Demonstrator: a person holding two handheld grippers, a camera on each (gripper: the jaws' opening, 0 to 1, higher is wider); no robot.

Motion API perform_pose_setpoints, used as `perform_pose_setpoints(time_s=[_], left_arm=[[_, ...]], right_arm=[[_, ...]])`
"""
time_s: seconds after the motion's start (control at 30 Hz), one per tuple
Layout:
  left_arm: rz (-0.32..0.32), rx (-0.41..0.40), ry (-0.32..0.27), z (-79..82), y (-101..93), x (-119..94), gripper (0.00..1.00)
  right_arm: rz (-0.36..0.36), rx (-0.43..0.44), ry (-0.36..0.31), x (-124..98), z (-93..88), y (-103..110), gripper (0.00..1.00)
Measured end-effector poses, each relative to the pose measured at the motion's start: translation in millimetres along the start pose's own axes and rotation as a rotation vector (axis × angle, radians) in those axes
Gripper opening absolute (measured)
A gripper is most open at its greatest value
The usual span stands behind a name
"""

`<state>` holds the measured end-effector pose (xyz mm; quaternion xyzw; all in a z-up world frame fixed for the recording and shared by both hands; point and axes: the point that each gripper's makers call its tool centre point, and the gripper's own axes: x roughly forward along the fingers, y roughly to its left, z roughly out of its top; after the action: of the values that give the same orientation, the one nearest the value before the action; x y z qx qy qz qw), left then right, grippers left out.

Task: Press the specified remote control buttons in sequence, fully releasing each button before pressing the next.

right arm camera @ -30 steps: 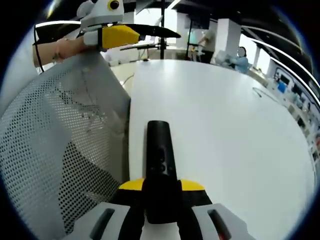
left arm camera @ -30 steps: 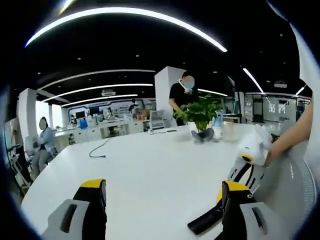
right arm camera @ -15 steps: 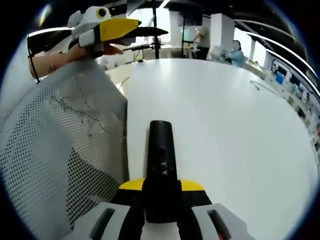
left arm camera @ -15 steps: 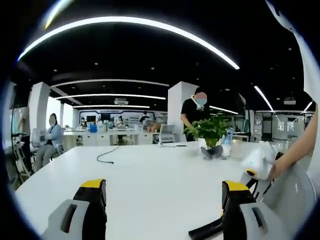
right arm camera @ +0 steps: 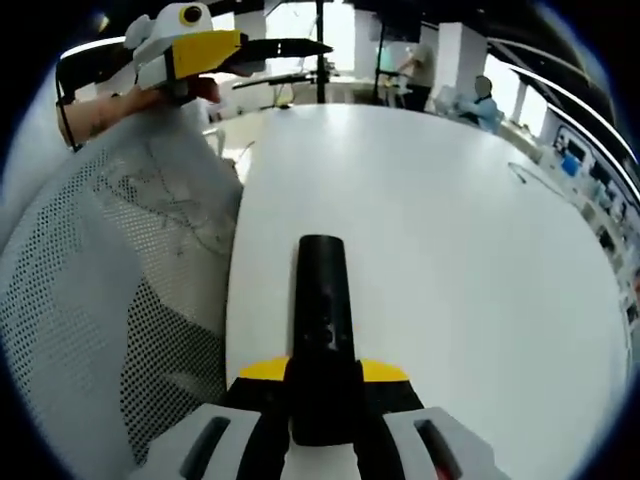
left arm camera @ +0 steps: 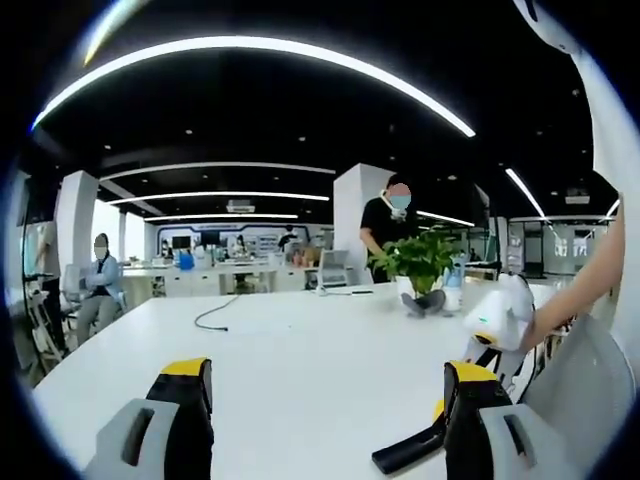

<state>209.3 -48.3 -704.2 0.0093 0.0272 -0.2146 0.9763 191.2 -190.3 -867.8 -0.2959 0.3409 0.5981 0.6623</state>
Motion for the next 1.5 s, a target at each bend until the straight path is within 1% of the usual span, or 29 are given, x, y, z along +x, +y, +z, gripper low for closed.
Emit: perform_pose_setpoints(time_s=[0.37, 0.83, 0.93, 1.0, 1.33, 1.5], left_arm=[[-0.009, 0.011, 0.028, -4.9, -1.2, 2, 1.00], [-0.022, 0.017, 0.046, -7.6, -3.0, 4, 0.99], [-0.026, 0.017, 0.045, -7.4, -3.8, 4, 1.00], [-0.035, 0.008, 0.049, -8.3, -5.2, 4, 1.00], [-0.036, 0.025, 0.061, -10.7, -6.0, 3, 1.00], [-0.037, 0.023, 0.058, -10.2, -6.0, 3, 1.00]], right_arm=[[0.007, -0.032, 0.020, 2, 2.4, -21, 0.21], [0.016, -0.052, 0.050, 2, 1.0, -41, 0.21], [0.018, -0.084, 0.067, 2, -0.2, -47, 0.21], [0.021, -0.082, 0.074, 2, 0.5, -50, 0.21], [0.022, -0.079, 0.090, 2, -0.1, -72, 0.21], [0.029, -0.086, 0.113, 2, 1.0, -81, 0.21]])
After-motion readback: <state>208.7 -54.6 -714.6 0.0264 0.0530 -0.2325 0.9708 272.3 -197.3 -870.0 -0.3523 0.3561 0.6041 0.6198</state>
